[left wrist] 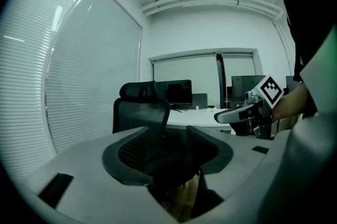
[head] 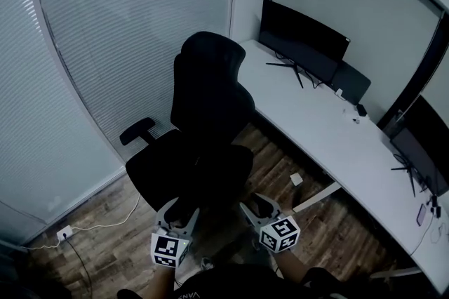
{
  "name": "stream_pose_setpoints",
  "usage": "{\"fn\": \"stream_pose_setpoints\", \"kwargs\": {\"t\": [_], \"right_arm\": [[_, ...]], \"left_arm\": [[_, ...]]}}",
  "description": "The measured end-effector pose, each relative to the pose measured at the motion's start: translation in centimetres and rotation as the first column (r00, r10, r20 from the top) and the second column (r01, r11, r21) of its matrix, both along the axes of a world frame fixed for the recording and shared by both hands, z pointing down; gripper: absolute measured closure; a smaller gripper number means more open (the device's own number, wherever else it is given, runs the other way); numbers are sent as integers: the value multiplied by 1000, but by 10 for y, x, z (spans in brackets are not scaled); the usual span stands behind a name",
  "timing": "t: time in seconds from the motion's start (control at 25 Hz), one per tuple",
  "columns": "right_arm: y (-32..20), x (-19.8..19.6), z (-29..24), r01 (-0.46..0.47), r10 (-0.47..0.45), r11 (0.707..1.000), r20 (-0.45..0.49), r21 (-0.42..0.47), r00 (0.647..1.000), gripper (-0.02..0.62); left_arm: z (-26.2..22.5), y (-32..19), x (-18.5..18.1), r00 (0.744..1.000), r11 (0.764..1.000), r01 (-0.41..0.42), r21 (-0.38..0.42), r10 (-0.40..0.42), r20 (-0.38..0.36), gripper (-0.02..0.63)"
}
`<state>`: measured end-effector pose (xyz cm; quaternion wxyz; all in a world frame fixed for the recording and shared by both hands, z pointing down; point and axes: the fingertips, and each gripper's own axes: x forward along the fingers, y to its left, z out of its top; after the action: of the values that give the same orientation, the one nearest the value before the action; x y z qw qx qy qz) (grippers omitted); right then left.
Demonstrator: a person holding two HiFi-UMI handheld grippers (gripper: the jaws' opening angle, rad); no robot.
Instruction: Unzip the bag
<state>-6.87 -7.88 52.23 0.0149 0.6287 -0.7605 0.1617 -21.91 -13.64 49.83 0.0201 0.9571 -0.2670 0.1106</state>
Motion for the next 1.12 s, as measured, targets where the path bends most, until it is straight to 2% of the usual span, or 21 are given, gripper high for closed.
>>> {"fn": "stream_pose_setpoints", "kwargs": {"t": [0.2, 0.4, 0.68, 0.84, 0.96, 1.12], "right_arm": [[-12, 19, 12, 122, -121, 992, 9, -28, 993, 430], [-21, 42, 24, 264, -265, 962, 5, -68, 964, 430], [-25, 47, 59, 453, -452, 884, 37, -118, 891, 430], [-18, 40, 90, 555, -551, 817, 71, -158, 831, 430], [-14, 38, 116, 601, -595, 776, 97, -192, 798, 430], [-17, 31, 144, 636, -619, 739, 150, -222, 771, 430]], "left_arm": [[4, -14, 19, 995, 994, 94, 50, -93, -24, 385], [8, -16, 46, 983, 981, 185, 55, -184, -18, 382], [33, -9, 65, 954, 955, 294, 35, -295, 51, 382], [44, -2, 65, 927, 930, 367, 24, -368, 71, 382], [51, 4, 66, 911, 916, 401, 21, -401, 91, 382], [57, 12, 67, 893, 899, 438, 15, -437, 110, 382]]}}
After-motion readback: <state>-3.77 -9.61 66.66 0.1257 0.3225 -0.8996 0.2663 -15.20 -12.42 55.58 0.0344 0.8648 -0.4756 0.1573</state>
